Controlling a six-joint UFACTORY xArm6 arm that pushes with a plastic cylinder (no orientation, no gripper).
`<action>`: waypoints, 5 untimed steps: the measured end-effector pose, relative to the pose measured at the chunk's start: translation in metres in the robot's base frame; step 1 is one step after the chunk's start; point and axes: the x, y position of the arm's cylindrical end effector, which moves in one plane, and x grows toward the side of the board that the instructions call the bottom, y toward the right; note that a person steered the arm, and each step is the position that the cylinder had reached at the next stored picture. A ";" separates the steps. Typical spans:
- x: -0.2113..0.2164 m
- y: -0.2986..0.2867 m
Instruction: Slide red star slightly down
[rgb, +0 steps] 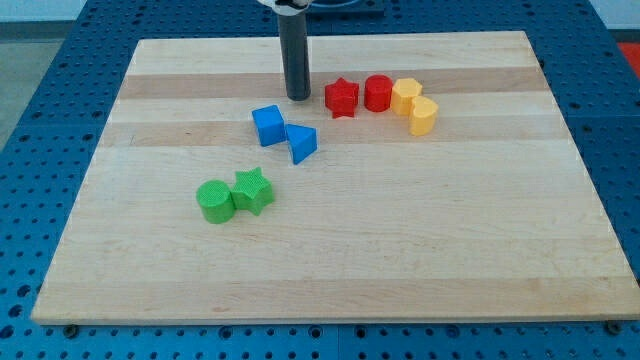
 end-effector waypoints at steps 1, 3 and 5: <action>0.000 0.010; 0.000 0.018; 0.012 0.023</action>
